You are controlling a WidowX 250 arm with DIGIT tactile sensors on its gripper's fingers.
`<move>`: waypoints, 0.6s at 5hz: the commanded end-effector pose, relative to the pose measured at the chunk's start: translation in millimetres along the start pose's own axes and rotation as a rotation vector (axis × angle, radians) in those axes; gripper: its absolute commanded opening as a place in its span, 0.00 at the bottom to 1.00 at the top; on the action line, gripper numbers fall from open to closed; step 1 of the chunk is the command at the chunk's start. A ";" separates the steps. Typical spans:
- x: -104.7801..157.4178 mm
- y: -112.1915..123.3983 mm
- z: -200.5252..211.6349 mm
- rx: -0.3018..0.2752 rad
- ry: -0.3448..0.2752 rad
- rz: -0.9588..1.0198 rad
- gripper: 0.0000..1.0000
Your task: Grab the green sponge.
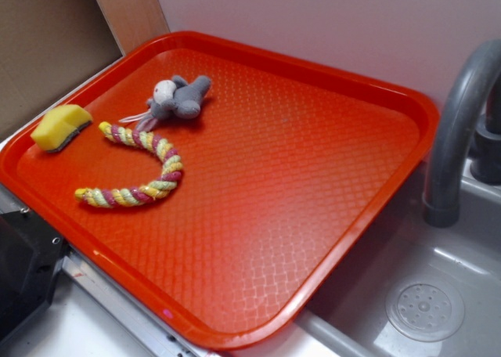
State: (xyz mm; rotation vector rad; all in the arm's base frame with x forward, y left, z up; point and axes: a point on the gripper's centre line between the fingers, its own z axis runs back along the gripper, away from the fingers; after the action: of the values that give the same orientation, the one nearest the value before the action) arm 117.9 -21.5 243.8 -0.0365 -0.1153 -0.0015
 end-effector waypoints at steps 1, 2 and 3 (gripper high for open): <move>0.0 0.0 0.0 0.000 0.000 0.000 1.00; 8.1 28.7 -32.5 -0.003 -0.019 0.145 1.00; 16.2 58.7 -55.4 -0.011 -0.072 0.263 1.00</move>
State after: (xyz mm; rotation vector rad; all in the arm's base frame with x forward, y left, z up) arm 141.1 32.1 185.6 -0.0591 -0.1785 0.2462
